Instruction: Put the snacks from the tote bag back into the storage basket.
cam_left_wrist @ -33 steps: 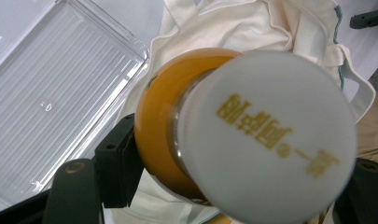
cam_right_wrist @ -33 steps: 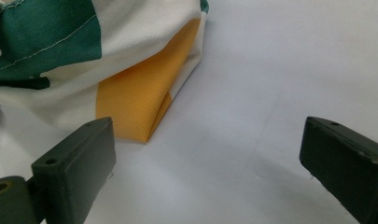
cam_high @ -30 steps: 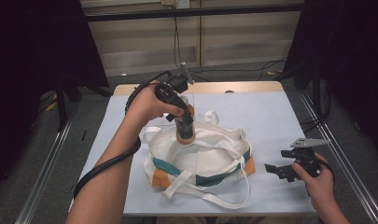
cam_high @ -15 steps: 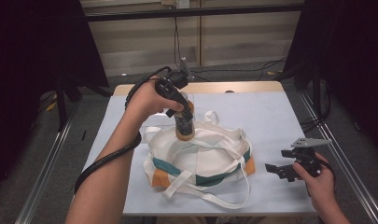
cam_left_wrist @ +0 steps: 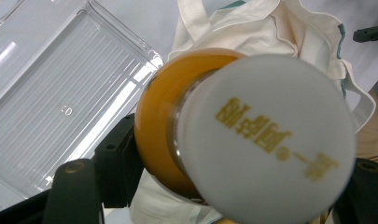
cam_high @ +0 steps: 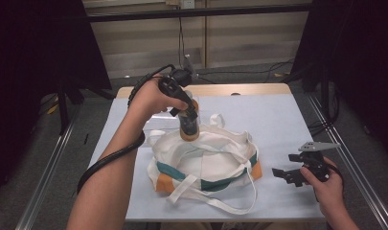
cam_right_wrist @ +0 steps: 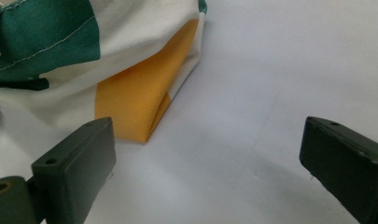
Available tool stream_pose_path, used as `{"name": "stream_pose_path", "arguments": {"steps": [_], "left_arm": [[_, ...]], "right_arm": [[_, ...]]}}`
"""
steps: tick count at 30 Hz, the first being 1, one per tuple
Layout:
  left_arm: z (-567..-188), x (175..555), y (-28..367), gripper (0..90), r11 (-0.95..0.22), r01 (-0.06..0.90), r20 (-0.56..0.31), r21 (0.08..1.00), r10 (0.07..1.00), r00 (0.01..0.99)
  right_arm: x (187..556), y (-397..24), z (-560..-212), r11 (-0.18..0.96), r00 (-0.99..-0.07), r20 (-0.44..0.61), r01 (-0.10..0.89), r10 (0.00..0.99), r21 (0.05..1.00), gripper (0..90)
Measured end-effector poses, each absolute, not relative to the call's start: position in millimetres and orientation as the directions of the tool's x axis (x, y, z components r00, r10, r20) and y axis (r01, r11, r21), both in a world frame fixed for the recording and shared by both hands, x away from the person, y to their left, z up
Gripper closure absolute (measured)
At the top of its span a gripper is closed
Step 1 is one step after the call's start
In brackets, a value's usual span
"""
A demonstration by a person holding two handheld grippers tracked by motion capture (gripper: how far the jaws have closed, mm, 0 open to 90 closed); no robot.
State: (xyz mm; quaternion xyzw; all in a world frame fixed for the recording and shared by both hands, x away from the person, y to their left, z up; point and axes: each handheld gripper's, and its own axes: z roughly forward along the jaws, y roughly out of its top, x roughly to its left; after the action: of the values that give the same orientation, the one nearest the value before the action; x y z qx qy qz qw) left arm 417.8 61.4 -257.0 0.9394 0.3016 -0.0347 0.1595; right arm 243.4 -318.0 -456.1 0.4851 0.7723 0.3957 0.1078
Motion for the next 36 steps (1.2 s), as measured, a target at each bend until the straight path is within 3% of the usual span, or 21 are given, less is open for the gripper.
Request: {"name": "stream_pose_path", "arguments": {"steps": [36], "left_arm": [[-256.9,436.9,59.0,30.1,-0.758,0.594,-0.162,0.269,0.573,0.804]], "right_arm": [[244.2,-319.4,-457.8,0.21,-0.502,0.224,0.668,0.836,0.714,3.6]]}}
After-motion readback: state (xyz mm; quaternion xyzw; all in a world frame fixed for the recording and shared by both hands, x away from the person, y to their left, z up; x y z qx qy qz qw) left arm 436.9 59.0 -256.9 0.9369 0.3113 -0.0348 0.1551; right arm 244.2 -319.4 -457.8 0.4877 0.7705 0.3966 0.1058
